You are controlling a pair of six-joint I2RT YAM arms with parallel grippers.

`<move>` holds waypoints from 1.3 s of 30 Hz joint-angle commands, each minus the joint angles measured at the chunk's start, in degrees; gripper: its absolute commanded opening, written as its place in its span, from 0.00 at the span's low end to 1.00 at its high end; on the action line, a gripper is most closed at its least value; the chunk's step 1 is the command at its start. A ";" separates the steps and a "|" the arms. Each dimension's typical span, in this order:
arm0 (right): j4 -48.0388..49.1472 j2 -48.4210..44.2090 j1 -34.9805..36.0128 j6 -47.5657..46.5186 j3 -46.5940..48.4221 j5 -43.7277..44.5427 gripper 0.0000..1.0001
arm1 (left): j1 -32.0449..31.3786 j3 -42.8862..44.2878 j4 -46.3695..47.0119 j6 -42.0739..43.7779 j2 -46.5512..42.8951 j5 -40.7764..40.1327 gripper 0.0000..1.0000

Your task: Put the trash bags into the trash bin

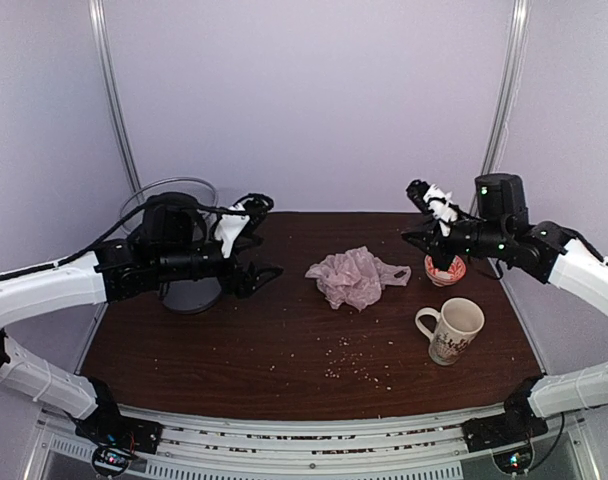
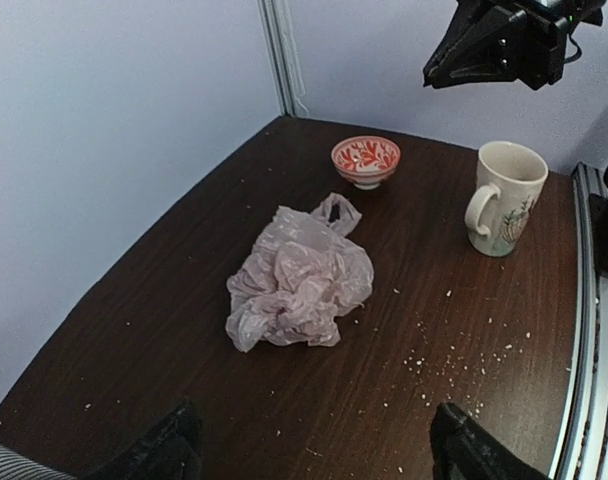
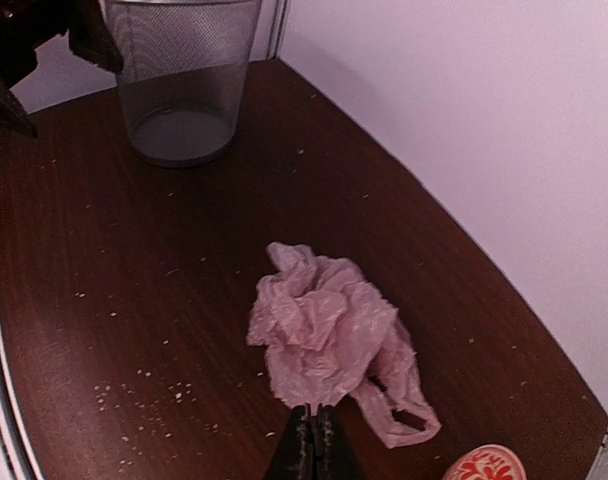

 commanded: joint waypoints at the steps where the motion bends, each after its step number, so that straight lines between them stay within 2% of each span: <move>1: -11.94 2.54 9.34 -11.49 -1.98 5.33 0.01 | -1.47 1.76 -0.54 1.77 1.55 -2.94 0.81; 7: -17.57 4.68 20.12 -17.75 -7.30 14.15 0.00 | -1.88 1.93 -0.90 2.21 2.36 -5.63 0.82; 15: -22.61 7.31 28.04 -18.00 -10.39 21.18 0.00 | -1.92 2.42 -0.82 2.20 3.45 -6.87 0.82; 29: -16.40 9.77 29.14 -15.79 -20.41 36.73 0.00 | -1.92 2.45 -0.96 2.03 3.67 -6.62 0.82; 36: -17.49 10.22 29.07 -15.21 -23.21 37.82 0.00 | -1.92 2.37 -0.72 3.54 8.11 -8.60 0.83; 39: -17.82 10.33 29.13 -15.18 -23.96 37.32 0.00 | -1.92 5.25 -4.01 2.27 10.14 -8.68 0.82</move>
